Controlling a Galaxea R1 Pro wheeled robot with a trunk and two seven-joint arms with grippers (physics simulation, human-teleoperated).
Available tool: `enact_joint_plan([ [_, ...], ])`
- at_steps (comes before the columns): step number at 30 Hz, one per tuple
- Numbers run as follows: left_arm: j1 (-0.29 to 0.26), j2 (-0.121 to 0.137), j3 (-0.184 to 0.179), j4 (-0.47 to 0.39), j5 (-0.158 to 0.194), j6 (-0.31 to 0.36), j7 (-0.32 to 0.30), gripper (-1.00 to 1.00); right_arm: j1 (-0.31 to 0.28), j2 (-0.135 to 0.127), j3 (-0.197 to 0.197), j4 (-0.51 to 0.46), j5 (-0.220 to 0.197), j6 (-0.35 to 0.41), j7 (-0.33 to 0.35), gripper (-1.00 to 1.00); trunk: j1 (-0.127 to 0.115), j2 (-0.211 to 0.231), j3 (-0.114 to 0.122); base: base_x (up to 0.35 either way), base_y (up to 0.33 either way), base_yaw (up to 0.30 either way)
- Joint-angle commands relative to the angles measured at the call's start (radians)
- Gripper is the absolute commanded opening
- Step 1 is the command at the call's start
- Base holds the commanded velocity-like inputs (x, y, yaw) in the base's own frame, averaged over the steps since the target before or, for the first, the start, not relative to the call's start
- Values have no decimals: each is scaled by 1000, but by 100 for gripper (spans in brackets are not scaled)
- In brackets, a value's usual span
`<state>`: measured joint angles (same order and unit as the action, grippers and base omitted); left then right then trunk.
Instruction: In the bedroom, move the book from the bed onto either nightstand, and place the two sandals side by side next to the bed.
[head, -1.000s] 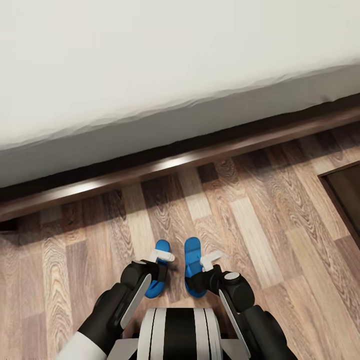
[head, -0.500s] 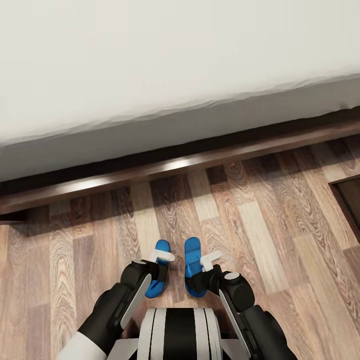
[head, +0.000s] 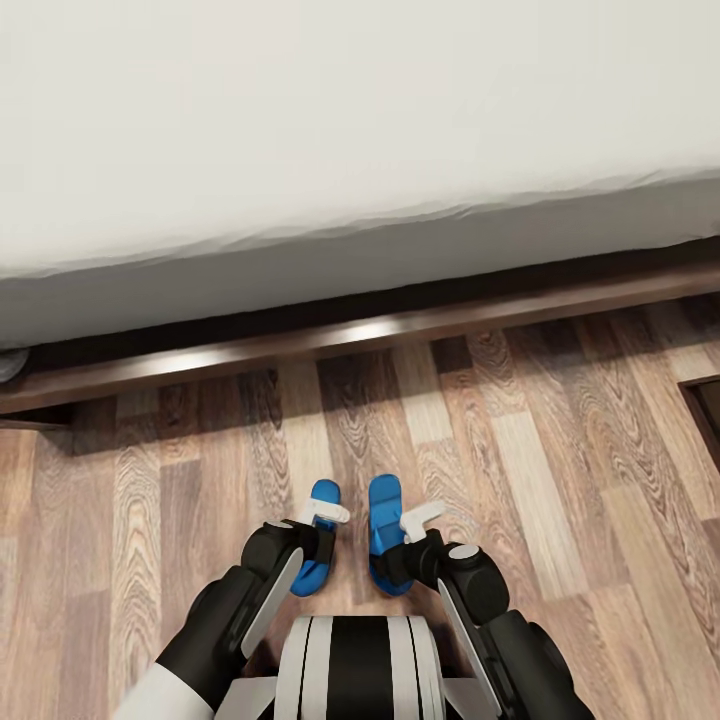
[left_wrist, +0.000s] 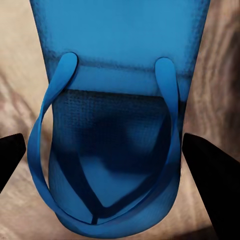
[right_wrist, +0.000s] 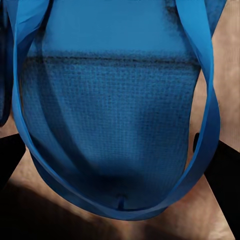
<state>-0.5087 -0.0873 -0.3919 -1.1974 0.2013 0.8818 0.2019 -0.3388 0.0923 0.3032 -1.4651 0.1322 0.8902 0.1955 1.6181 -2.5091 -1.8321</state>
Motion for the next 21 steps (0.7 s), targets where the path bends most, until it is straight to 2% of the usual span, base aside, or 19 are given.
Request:
enact_joint_plan([
  [1, -1, 0, -1, -1, 10, 3, 10, -100, 0, 1, 0, -1, 11, 4, 8, -100, 0, 0, 0, 0, 0, 134],
  [21, -1, 1, -2, -1, 10, 5, 10, -100, 3, 1, 1, -1, 11, 4, 8, -100, 0, 0, 0, 0, 0, 136],
])
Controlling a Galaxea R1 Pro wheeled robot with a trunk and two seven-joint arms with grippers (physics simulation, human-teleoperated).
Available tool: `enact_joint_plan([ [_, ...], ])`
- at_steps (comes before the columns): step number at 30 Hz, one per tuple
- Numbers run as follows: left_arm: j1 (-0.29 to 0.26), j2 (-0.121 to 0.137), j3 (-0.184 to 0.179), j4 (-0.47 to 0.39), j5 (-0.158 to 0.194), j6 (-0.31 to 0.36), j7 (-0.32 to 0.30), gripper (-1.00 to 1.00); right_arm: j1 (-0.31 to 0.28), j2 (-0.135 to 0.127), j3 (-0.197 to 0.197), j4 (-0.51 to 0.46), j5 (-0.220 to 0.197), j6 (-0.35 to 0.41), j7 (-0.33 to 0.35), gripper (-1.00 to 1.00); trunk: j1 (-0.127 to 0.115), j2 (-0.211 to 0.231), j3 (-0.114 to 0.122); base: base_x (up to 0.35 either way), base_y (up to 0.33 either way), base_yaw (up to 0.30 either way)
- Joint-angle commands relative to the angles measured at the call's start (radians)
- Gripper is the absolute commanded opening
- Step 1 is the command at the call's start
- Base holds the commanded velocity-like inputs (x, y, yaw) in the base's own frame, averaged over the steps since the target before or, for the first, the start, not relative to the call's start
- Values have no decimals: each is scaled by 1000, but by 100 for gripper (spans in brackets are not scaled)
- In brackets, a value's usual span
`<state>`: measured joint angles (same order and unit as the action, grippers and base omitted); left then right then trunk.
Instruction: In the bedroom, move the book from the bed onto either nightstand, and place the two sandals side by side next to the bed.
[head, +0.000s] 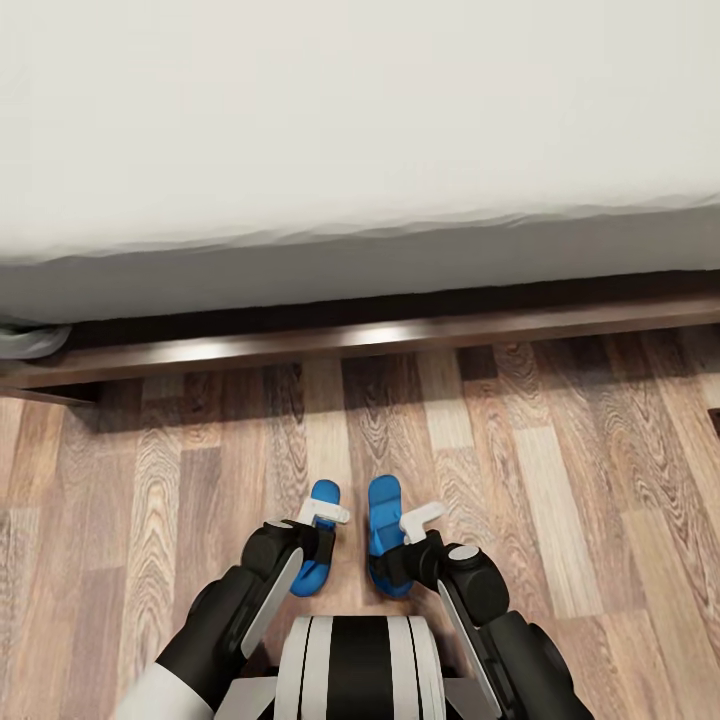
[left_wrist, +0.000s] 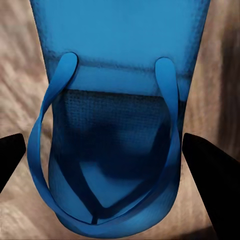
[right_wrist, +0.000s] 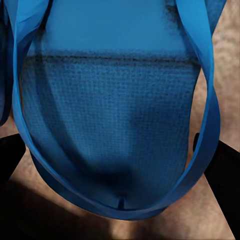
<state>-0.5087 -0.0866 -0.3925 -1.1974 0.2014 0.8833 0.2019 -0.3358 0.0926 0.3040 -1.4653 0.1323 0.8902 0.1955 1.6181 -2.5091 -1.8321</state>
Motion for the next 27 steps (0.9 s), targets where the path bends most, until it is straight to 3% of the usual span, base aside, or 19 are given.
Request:
enact_joint_plan([
  [1, -1, 0, -1, -1, 10, 3, 10, -100, 0, 0, 0, -1, 10, 4, 8, -100, 0, 0, 0, 0, 0, 140],
  [27, 4, 0, -2, -5, 9, 3, 10, -100, 0, 0, 1, -4, 11, 4, 8, -100, 0, 0, 0, 0, 0, 140],
])
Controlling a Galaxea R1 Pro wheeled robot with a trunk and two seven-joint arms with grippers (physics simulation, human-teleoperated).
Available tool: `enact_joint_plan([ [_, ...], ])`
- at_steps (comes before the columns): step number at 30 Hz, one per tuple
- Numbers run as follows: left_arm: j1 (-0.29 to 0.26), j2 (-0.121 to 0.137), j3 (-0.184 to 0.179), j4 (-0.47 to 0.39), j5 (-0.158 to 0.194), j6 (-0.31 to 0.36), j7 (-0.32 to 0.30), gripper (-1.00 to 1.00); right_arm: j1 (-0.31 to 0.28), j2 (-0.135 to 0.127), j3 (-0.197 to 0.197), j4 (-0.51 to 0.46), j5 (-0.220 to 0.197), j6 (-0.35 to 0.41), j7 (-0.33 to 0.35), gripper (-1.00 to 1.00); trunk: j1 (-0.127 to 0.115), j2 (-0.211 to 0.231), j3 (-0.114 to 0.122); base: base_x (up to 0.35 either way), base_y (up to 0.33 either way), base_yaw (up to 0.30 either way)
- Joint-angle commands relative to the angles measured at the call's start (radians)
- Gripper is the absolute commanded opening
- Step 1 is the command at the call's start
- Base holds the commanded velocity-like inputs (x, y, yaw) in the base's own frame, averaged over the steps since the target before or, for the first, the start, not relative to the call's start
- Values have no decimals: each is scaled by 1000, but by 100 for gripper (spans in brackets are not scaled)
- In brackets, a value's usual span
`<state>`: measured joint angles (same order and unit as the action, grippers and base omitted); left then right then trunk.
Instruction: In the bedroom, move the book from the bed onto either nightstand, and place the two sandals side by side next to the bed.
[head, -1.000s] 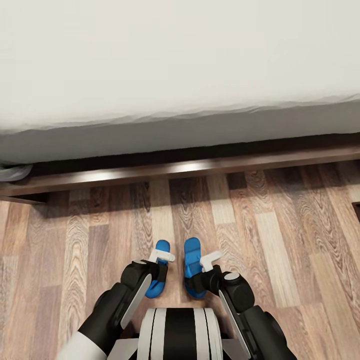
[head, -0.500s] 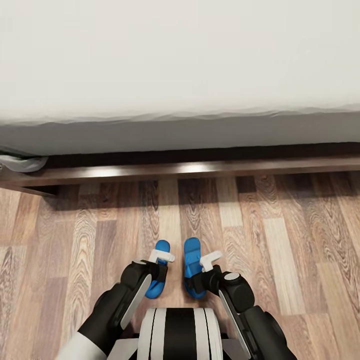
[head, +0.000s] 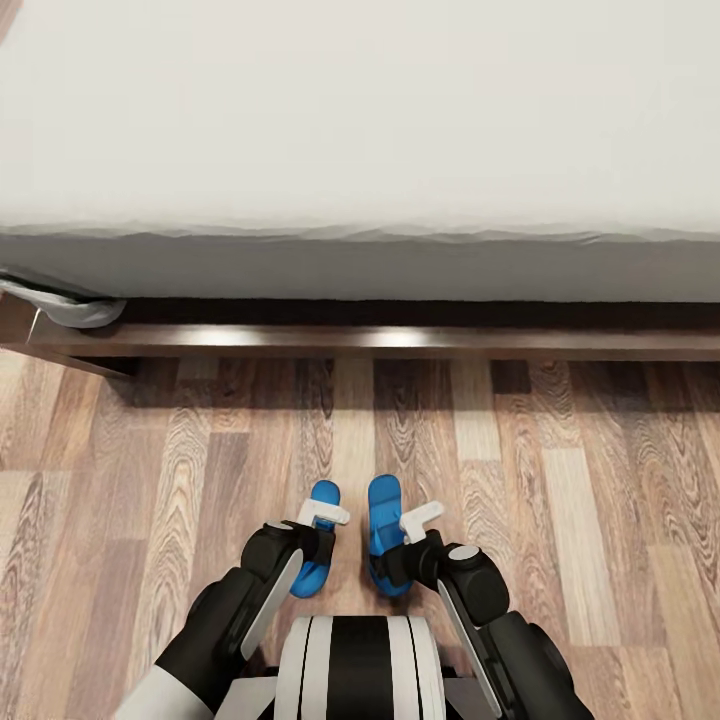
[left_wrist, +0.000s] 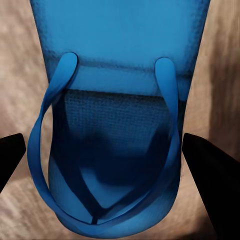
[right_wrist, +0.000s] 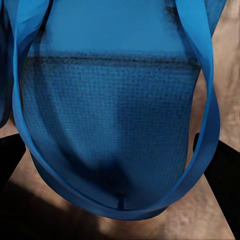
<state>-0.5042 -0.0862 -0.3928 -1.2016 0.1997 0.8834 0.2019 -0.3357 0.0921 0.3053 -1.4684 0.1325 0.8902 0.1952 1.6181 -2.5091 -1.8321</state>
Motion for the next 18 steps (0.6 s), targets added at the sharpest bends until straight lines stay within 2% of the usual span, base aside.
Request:
enact_joint_plan([
  [1, -1, 0, -1, 0, 10, 3, 10, -100, 0, 0, -1, -1, 10, 4, 9, -100, 0, 0, 0, 0, 0, 140],
  [18, 0, -1, -1, 0, 10, 3, 10, -100, 0, 0, -1, -2, 11, 4, 9, -100, 0, 0, 0, 0, 0, 134],
])
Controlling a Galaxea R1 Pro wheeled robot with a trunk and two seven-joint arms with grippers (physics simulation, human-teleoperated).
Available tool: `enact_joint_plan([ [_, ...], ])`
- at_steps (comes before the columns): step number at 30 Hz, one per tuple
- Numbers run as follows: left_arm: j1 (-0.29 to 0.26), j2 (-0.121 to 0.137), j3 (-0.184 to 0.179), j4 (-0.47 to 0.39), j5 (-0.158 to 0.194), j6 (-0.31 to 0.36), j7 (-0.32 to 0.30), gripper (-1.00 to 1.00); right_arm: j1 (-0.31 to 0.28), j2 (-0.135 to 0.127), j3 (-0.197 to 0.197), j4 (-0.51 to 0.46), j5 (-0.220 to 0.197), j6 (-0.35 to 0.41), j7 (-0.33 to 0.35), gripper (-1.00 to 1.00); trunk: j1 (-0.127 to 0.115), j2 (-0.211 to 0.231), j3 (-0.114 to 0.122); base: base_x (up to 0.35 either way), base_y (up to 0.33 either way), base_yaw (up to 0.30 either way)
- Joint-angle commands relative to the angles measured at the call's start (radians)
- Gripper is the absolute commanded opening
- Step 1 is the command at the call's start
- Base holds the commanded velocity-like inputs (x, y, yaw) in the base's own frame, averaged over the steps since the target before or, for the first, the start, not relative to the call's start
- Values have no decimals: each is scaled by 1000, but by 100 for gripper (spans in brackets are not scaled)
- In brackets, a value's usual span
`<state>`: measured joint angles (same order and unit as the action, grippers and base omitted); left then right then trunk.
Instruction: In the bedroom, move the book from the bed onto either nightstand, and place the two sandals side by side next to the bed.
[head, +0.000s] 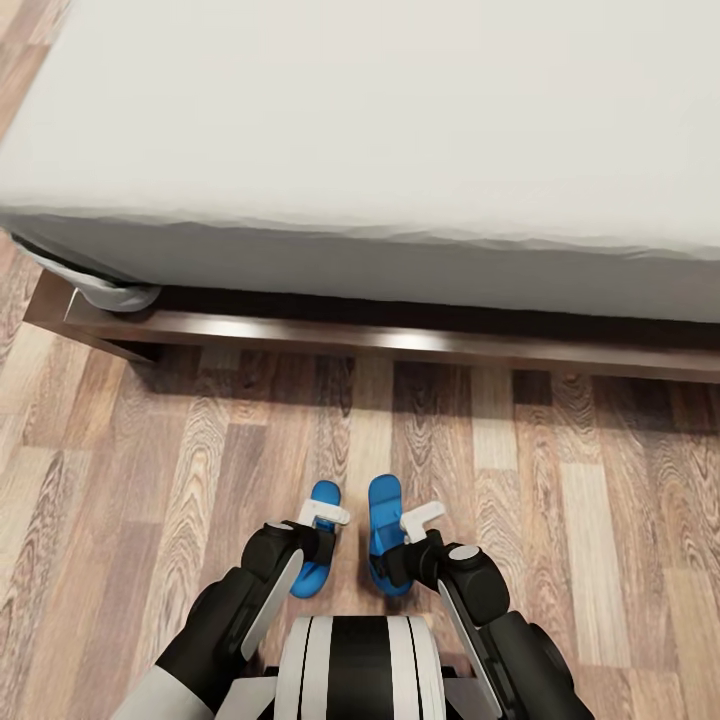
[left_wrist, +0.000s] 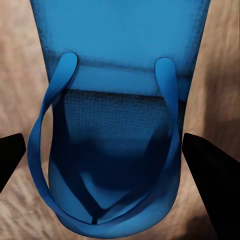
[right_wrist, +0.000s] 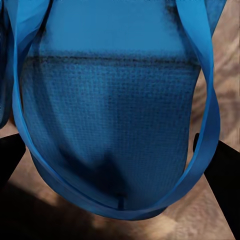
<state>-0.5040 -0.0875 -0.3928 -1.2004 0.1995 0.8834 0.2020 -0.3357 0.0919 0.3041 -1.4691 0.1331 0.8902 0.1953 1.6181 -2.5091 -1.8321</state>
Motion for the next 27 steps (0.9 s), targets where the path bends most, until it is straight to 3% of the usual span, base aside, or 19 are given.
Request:
enact_joint_plan([
  [1, 0, 0, -1, -1, 11, 3, 10, -100, 0, 0, 0, -1, 11, 4, 9, -100, 0, 0, 0, 0, 0, 58],
  [18, 1, 0, -1, -1, 11, 3, 10, -100, 0, -2, -6, 2, 11, 4, 17, -100, 0, 0, 0, 0, 0, 11],
  [21, 13, 9, -1, 12, 9, -3, 5, -100, 6, -15, 0, 18, 16, 1, 27, -100, 0, 0, 0, 0, 0, 0],
  [27, 13, 9, -1, 12, 9, -3, 5, -100, 6, -15, 0, 18, 16, 1, 27, -100, 0, 0, 0, 0, 0, 0],
])
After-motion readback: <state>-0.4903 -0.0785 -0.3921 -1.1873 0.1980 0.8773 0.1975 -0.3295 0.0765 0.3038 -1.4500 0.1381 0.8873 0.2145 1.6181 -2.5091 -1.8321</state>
